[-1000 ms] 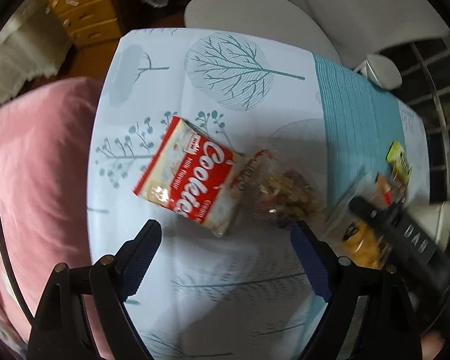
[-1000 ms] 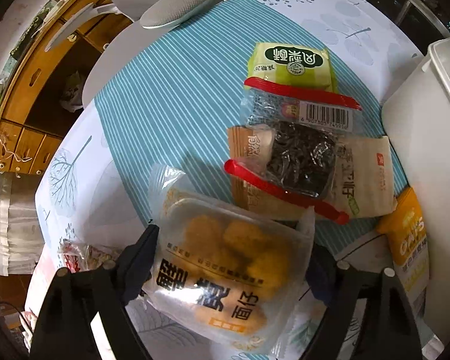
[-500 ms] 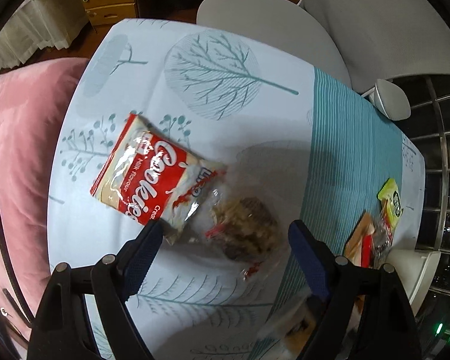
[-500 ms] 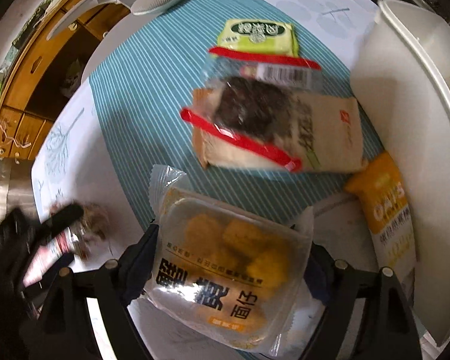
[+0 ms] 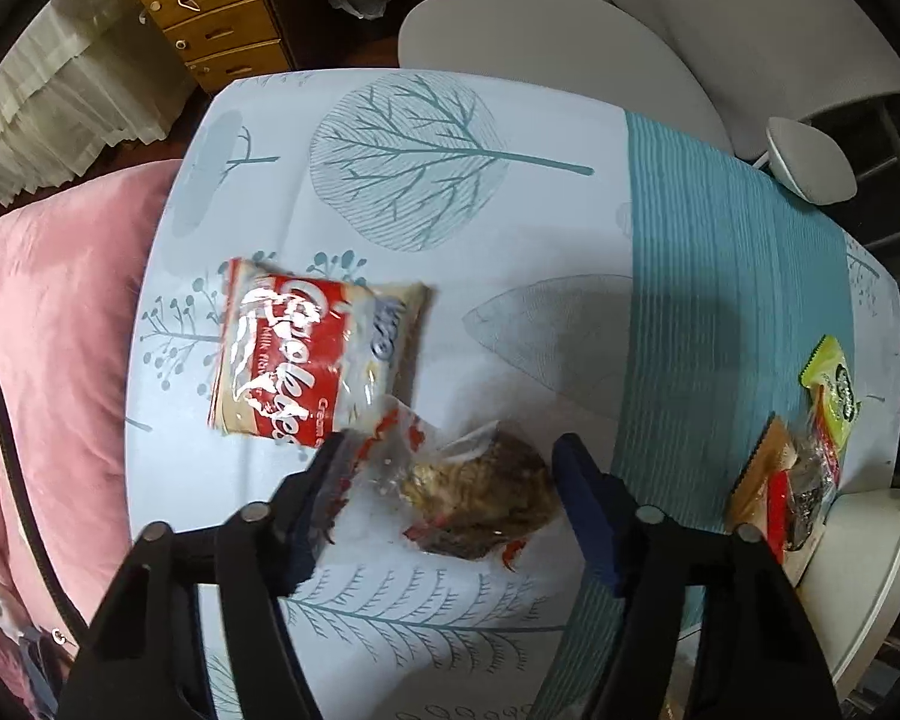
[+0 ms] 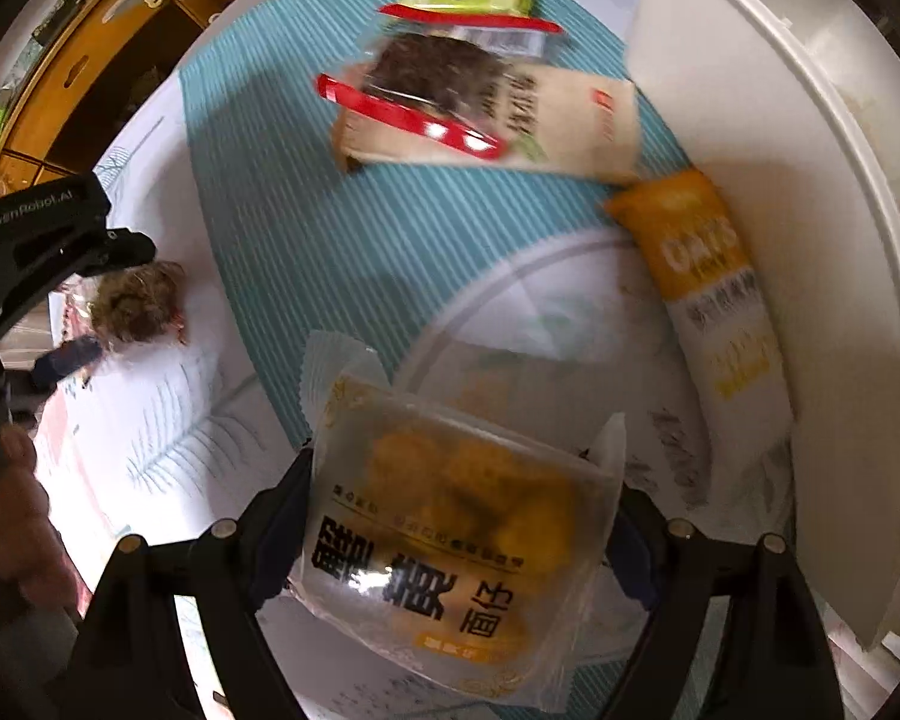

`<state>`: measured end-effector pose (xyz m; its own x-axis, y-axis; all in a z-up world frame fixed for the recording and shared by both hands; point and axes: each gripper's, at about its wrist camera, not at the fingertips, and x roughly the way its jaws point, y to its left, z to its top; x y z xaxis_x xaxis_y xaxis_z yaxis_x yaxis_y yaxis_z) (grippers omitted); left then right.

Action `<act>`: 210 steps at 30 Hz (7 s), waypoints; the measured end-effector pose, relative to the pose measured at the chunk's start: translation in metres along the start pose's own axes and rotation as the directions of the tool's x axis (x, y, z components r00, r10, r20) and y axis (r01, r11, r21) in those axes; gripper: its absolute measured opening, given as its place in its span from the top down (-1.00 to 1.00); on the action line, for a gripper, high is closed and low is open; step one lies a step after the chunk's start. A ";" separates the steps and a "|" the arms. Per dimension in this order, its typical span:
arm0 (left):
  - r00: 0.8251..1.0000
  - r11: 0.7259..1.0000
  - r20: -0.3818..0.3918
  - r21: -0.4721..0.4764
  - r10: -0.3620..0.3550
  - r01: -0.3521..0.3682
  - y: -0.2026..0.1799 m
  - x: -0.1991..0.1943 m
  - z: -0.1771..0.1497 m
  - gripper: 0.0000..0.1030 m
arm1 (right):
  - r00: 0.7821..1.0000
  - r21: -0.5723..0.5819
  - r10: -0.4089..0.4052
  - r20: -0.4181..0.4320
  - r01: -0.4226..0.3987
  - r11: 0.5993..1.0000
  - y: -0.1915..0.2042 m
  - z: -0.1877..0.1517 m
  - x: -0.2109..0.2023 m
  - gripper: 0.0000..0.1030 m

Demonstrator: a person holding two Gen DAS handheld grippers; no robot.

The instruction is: Organize snacks

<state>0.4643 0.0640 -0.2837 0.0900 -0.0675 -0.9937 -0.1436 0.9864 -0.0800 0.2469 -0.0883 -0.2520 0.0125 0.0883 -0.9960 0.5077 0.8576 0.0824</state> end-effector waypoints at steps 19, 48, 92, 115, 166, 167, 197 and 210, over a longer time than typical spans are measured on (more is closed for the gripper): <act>0.991 0.991 -0.037 -0.031 -0.129 0.128 0.048 -0.013 -0.060 0.17 | 1.000 0.081 -0.004 0.020 0.003 0.997 -0.060 -0.039 -0.025 -0.63; 0.983 0.951 -0.021 0.249 -0.184 0.183 0.030 -0.132 -0.274 0.17 | 0.927 -0.188 0.148 0.345 -0.087 0.978 -0.112 -0.112 -0.108 -0.63; 0.878 0.895 0.183 0.159 -0.442 0.417 -0.189 -0.180 -0.353 -0.14 | 0.872 -0.511 0.298 0.388 -0.065 0.857 -0.306 0.015 -0.175 -0.91; 0.921 0.934 0.165 0.117 -0.353 0.337 -0.054 -0.174 -0.343 -0.50 | 0.900 -0.383 0.289 0.326 -0.154 0.911 -0.257 -0.052 -0.153 -0.91; 0.987 0.992 0.102 0.027 -0.127 0.125 0.097 -0.034 -0.026 -0.69 | 0.981 0.446 0.077 0.176 -0.149 0.883 -0.161 -0.094 -0.009 -0.61; 0.986 0.992 0.109 0.017 -0.123 0.122 0.098 -0.030 -0.021 -0.69 | 0.983 0.448 0.070 0.172 -0.142 0.883 -0.160 -0.093 -0.008 -0.61; 0.977 0.998 0.210 0.049 0.032 -0.044 0.071 0.007 0.005 -0.29 | 0.998 0.350 -0.048 0.047 0.028 0.936 -0.121 -0.056 0.017 0.08; 0.990 0.996 0.140 0.088 0.018 -0.031 0.075 -0.001 -0.027 0.01 | 0.999 0.332 -0.039 0.038 0.024 0.943 -0.117 -0.068 0.015 0.12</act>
<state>0.4269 0.1342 -0.2910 0.2249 -0.0281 -0.9740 -0.0593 0.9973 -0.0424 0.1292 -0.1525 -0.2739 0.0253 0.0361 -0.9990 0.7652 0.6424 0.0426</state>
